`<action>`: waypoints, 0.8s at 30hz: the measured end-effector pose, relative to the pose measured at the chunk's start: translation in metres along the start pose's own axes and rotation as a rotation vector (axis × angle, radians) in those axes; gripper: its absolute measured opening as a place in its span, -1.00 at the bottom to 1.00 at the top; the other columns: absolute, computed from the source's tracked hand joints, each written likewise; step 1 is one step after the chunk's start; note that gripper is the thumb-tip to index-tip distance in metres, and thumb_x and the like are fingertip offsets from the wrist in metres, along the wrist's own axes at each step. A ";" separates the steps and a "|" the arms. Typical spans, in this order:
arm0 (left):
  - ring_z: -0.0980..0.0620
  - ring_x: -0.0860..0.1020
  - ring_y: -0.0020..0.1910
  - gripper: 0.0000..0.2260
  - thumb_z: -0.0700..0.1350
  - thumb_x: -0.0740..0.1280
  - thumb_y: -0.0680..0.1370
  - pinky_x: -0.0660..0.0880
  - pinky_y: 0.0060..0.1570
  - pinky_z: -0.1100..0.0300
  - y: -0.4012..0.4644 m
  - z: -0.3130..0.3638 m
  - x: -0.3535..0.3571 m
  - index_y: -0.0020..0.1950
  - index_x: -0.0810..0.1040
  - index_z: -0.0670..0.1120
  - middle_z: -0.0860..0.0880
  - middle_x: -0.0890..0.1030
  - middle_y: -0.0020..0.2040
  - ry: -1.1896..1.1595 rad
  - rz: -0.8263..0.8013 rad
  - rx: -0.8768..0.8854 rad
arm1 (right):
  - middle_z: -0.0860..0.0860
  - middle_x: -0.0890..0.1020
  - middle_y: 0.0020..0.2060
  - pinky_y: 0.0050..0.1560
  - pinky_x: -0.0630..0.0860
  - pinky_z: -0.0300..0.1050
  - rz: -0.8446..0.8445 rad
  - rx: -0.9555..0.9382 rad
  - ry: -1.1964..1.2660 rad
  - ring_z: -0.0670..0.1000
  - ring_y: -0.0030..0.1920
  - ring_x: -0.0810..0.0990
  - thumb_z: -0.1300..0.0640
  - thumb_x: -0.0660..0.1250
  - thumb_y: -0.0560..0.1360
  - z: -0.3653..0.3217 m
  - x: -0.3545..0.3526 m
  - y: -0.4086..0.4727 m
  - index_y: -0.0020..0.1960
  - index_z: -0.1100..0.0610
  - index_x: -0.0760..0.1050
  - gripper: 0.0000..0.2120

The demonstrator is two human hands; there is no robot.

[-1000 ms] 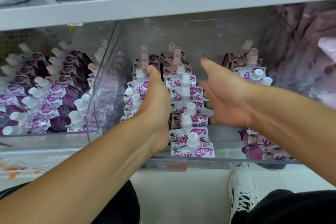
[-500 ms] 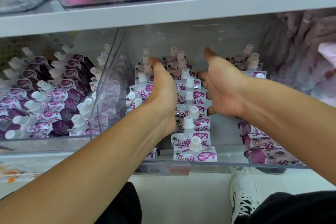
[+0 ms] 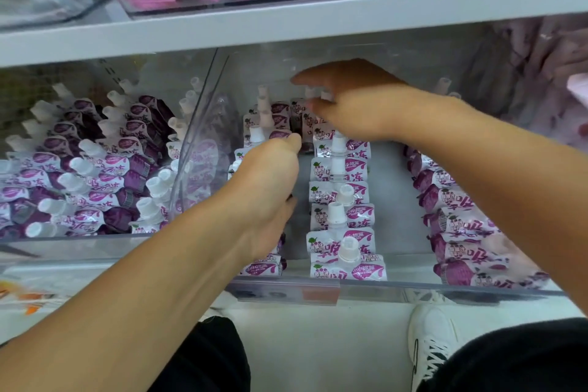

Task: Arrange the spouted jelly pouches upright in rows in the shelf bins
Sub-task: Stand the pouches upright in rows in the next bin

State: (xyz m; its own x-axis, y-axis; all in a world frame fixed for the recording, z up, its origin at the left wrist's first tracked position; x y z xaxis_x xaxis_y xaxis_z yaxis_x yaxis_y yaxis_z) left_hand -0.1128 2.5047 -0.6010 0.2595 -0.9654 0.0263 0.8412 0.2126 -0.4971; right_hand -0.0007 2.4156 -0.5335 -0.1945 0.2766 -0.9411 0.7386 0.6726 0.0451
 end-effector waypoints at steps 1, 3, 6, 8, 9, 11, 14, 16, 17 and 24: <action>0.02 0.18 0.53 -0.47 0.10 0.11 0.64 0.16 0.44 0.01 -0.003 -0.003 0.000 0.59 0.12 0.00 0.03 0.18 0.58 -0.003 -0.003 -0.004 | -0.02 0.32 0.49 0.41 0.27 -0.13 -0.050 -0.035 -0.072 0.06 0.44 0.33 -0.03 0.17 0.62 -0.002 0.007 0.008 0.50 -0.08 0.28 -0.55; 0.01 0.16 0.54 -0.46 0.14 0.08 0.65 0.12 0.46 -0.02 -0.003 -0.007 0.005 0.60 0.10 0.01 0.03 0.16 0.58 -0.008 -0.005 -0.023 | 0.03 0.42 0.41 0.34 0.39 0.04 -0.111 -0.037 -0.179 0.15 0.35 0.43 -0.04 0.20 0.60 -0.003 0.017 0.024 0.41 -0.08 0.41 -0.62; 0.01 0.13 0.55 -0.40 0.26 0.01 0.61 0.05 0.50 -0.07 -0.001 -0.015 0.015 0.60 0.08 0.03 0.05 0.13 0.59 -0.023 -0.032 -0.073 | 0.06 0.58 0.16 0.14 0.53 0.12 -0.047 0.030 -0.185 0.21 0.09 0.58 0.03 0.31 0.47 -0.007 0.018 0.047 0.13 -0.07 0.59 -0.76; 0.00 0.16 0.54 -0.35 0.33 0.00 0.55 0.07 0.51 -0.08 0.005 -0.025 0.016 0.59 0.12 0.06 0.06 0.17 0.58 -0.047 -0.013 -0.100 | 0.06 0.60 0.01 0.10 0.54 0.15 -0.008 0.057 -0.179 0.21 -0.04 0.60 0.14 0.30 0.37 -0.006 0.016 0.054 -0.01 0.01 0.61 -0.78; -0.01 0.18 0.53 -0.29 0.37 0.01 0.49 0.10 0.50 -0.11 0.008 -0.030 0.016 0.58 0.15 0.08 0.05 0.19 0.57 -0.073 0.001 -0.129 | 0.07 0.61 -0.02 0.10 0.55 0.15 -0.001 0.054 -0.171 0.20 -0.06 0.61 0.21 0.29 0.37 -0.005 0.014 0.055 -0.04 0.05 0.62 -0.78; -0.04 0.19 0.53 -0.15 0.44 0.04 0.32 0.15 0.48 -0.16 0.016 -0.040 0.016 0.56 0.18 0.11 0.02 0.20 0.57 -0.116 0.020 -0.191 | 0.13 0.64 0.00 0.12 0.56 0.12 0.010 0.038 -0.140 0.19 -0.05 0.63 0.34 0.26 0.42 -0.004 0.009 0.051 -0.01 0.09 0.65 -0.72; -0.09 0.24 0.51 0.00 0.55 0.09 0.12 0.15 0.44 -0.23 0.023 -0.045 0.019 0.52 0.25 0.18 0.02 0.24 0.56 -0.145 -0.015 -0.236 | 0.17 0.63 0.09 0.16 0.56 0.09 0.029 0.010 -0.149 0.19 0.02 0.63 0.44 0.25 0.47 0.001 0.004 0.044 0.07 0.13 0.67 -0.65; -0.10 0.25 0.51 0.02 0.59 0.08 0.07 0.14 0.43 -0.26 0.025 -0.046 0.021 0.50 0.27 0.22 0.04 0.25 0.55 -0.145 -0.049 -0.231 | 0.18 0.63 0.08 0.14 0.56 0.10 0.025 0.013 -0.151 0.21 0.00 0.63 0.42 0.25 0.47 0.004 0.003 0.042 0.06 0.14 0.67 -0.68; -0.12 0.28 0.49 0.04 0.61 0.09 0.04 0.14 0.41 -0.29 0.027 -0.047 0.022 0.49 0.28 0.23 0.03 0.26 0.55 -0.147 -0.063 -0.235 | 0.19 0.62 0.06 0.13 0.57 0.11 0.014 0.021 -0.157 0.21 -0.03 0.63 0.40 0.25 0.47 0.006 0.003 0.041 0.05 0.15 0.67 -0.69; -0.20 0.37 0.43 0.07 0.58 0.12 -0.02 0.20 0.36 -0.33 0.033 -0.051 0.031 0.46 0.33 0.19 -0.04 0.35 0.50 -0.198 -0.067 -0.247 | 0.13 0.61 0.19 0.24 0.51 0.02 -0.074 0.025 -0.194 0.17 0.12 0.60 0.40 0.26 0.52 0.011 0.002 0.031 0.16 0.15 0.64 -0.68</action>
State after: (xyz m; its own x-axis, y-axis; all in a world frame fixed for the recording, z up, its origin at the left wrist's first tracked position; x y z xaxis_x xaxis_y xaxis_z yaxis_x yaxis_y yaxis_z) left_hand -0.1011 2.4737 -0.6605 0.3151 -0.9227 0.2221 0.7256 0.0833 -0.6831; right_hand 0.0289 2.4294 -0.5373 -0.1226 0.0881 -0.9885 0.7430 0.6685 -0.0325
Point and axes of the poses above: each hand's wrist, its own y-axis towards the middle knuckle, its own x-axis out of the palm, z = x × y, the point moved 5 cm from there along y, towards the middle knuckle
